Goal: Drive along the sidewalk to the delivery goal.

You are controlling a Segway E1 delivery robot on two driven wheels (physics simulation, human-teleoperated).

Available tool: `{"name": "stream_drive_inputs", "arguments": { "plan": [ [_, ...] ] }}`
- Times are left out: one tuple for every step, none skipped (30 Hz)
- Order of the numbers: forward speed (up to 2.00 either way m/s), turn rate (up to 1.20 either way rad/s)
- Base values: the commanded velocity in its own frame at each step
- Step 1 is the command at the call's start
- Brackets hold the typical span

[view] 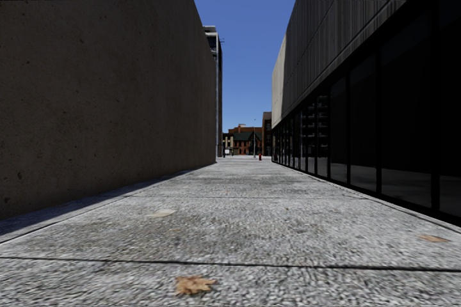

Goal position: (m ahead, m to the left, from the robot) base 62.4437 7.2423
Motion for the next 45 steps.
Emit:
{"name": "stream_drive_inputs", "arguments": {
  "plan": [
    [2.0,0.0],
    [2.0,0.0],
    [2.0,0.0],
    [2.0,0.0],
    [2.0,0.0],
    [2.0,0.0],
    [2.0,0.0],
    [2.0,0.0],
    [2.0,0.0],
    [2.0,0.0],
    [2.0,0.0],
    [2.0,0.0],
    [2.0,0.0],
    [2.0,0.0],
    [2.0,0.0],
    [2.0,0.0],
    [2.0,0.0],
    [2.0,0.0],
    [2.0,0.0],
    [2.0,0.0],
    [2.0,0.0],
    [2.0,0.0],
    [2.0,0.0],
    [2.0,0.0],
    [2.0,0.0],
    [2.0,0.0],
    [2.0,0.0],
    [2.0,0.0],
    [2.0,0.0],
    [2.0,0.0],
    [2.0,0.0],
    [2.0,0.0],
    [2.0,0.0],
    [2.0,0.0],
    [2.0,0.0],
    [2.0,0.0],
    [2.0,0.0],
    [2.0,0.0],
    [2.0,0.0],
    [2.0,0.0],
    [2.0,0.0],
    [2.0,0.0],
    [2.0,0.0],
    [2.0,0.0],
    [2.0,0.0]
  ]
}}
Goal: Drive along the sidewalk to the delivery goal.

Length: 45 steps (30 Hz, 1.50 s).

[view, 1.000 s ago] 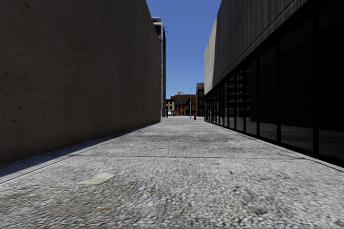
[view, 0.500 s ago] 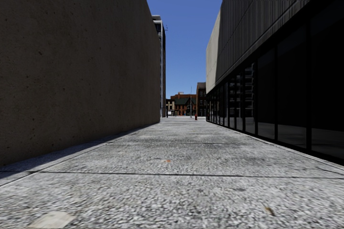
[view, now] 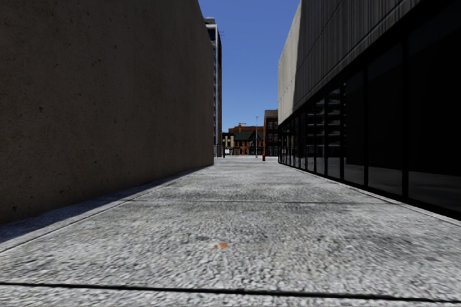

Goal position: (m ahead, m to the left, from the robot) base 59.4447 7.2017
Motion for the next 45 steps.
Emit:
{"name": "stream_drive_inputs", "arguments": {
  "plan": [
    [2.0,0.0],
    [2.0,0.0],
    [2.0,0.0],
    [2.0,0.0],
    [2.0,0.0],
    [2.0,0.0],
    [2.0,0.0],
    [2.0,0.0],
    [2.0,0.0],
    [2.0,0.0],
    [2.0,0.0],
    [2.0,0.0],
    [2.0,0.0],
    [2.0,0.0],
    [2.0,0.0],
    [2.0,0.0],
    [2.0,0.0],
    [2.0,0.0],
    [2.0,0.0],
    [2.0,0.0],
    [2.0,0.0],
    [2.0,0.0],
    [2.0,0.0],
    [2.0,0.0],
    [2.0,0.0],
    [2.0,0.0],
    [2.0,0.0],
    [2.0,0.0],
    [2.0,0.0],
    [2.0,0.0],
    [2.0,0.0],
    [2.0,0.0],
    [2.0,0.0],
    [2.0,0.0],
    [2.0,0.0],
    [2.0,0.0],
    [2.0,0.0],
    [2.0,0.0],
    [2.0,0.0],
    [2.0,0.0],
    [2.0,0.0],
    [2.0,0.0],
    [2.0,0.0],
    [2.0,0.0],
    [2.0,0.0]
  ]
}}
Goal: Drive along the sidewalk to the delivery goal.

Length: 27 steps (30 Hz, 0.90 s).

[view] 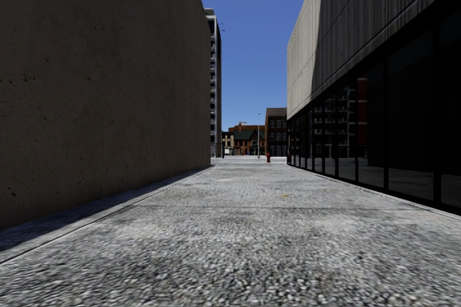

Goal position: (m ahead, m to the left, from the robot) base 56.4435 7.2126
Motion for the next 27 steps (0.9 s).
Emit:
{"name": "stream_drive_inputs", "arguments": {
  "plan": [
    [2.0,0.0],
    [2.0,0.0],
    [2.0,0.0],
    [2.0,0.0],
    [2.0,0.0],
    [2.0,0.0],
    [2.0,0.0],
    [2.0,0.0],
    [2.0,0.0],
    [2.0,0.0],
    [2.0,0.0],
    [2.0,0.0],
    [2.0,0.0],
    [2.0,0.0],
    [2.0,0.0],
    [2.0,0.0],
    [2.0,0.0],
    [2.0,0.0],
    [2.0,0.0],
    [2.0,0.0],
    [2.0,0.0],
    [2.0,0.0],
    [2.0,0.0],
    [2.0,0.0],
    [2.0,0.0],
    [2.0,0.0],
    [2.0,0.0]
  ]
}}
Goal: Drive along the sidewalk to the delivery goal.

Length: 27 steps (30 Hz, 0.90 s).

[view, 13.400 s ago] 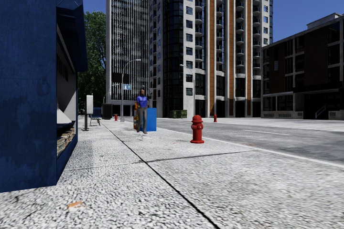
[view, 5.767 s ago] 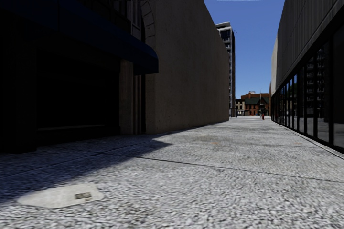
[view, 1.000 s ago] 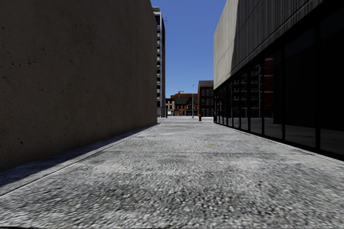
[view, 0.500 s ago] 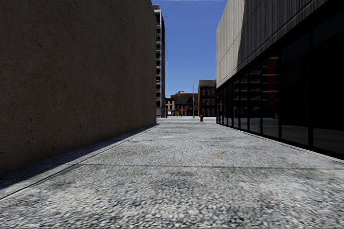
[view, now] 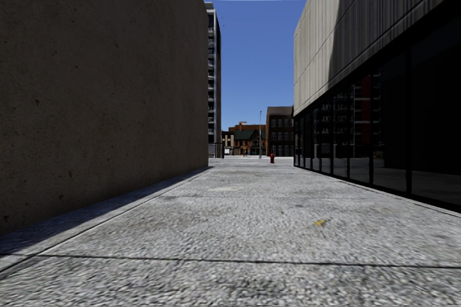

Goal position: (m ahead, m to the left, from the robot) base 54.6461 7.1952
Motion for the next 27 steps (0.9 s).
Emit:
{"name": "stream_drive_inputs", "arguments": {
  "plan": [
    [2.0,0.0],
    [2.0,0.0],
    [2.0,0.0],
    [2.0,0.0],
    [2.0,0.0],
    [2.0,0.0],
    [2.0,0.0],
    [2.0,0.0],
    [2.0,0.0],
    [2.0,0.0],
    [2.0,0.0],
    [2.0,0.0],
    [2.0,0.0],
    [2.0,0.0],
    [2.0,0.0],
    [2.0,0.0],
    [2.0,0.0],
    [2.0,0.0],
    [2.0,0.0],
    [2.0,0.0],
    [2.0,0.0],
    [2.0,0.0],
    [2.0,0.0],
    [2.0,0.0],
    [2.0,0.0],
    [2.0,0.0],
    [2.0,0.0]
  ]
}}
